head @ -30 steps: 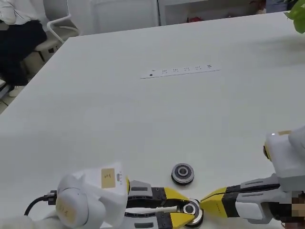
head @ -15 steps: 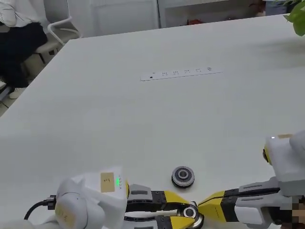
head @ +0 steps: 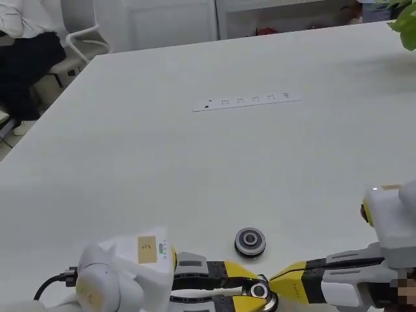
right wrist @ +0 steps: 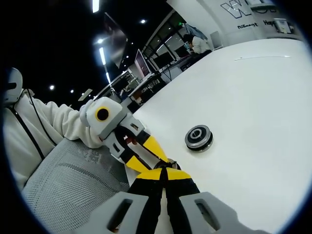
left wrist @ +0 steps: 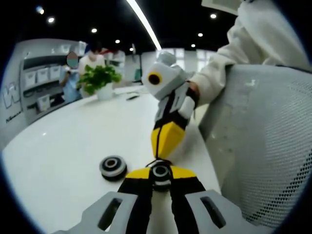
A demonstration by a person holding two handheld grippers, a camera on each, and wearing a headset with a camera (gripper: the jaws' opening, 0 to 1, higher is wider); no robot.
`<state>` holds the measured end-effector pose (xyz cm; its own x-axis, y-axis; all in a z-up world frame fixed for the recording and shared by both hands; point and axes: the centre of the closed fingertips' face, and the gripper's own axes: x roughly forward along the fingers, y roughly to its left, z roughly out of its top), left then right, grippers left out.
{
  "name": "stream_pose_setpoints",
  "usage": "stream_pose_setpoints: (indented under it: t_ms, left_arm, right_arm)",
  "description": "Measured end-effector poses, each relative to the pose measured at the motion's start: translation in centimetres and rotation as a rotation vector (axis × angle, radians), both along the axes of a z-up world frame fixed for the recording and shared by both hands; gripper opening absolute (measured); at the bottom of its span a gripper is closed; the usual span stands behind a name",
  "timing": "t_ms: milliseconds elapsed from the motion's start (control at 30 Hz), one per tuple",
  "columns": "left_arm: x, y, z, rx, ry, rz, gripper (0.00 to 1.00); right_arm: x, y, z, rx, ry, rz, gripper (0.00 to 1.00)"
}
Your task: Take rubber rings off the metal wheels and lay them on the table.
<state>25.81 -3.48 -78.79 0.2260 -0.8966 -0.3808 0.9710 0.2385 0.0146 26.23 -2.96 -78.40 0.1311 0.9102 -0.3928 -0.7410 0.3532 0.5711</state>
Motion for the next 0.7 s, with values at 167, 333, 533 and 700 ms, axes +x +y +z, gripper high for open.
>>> stream_pose_setpoints:
  t_ms: [167,333,533,700]
  left_arm:
    - [0.0,-0.1,0.1,0.000,-0.001,0.000,0.14]
    - [-0.1,-0.1,0.1,-0.001,0.000,-0.001,0.14]
    - [-0.1,-0.1,0.1,0.001,-0.003,-0.001,0.14]
    - [0.0,0.0,0.0,0.001,-0.002,-0.001,0.14]
  right_arm:
    - [0.0,0.0,0.3,0.018,0.008,-0.001,0.00]
    - [-0.1,0.2,0.6,0.037,0.010,0.002,0.00]
    - [0.1,0.2,0.7,0.050,0.011,-0.001,0.00]
    - [0.3,0.1,1.2,0.086,0.035,-0.010,0.00]
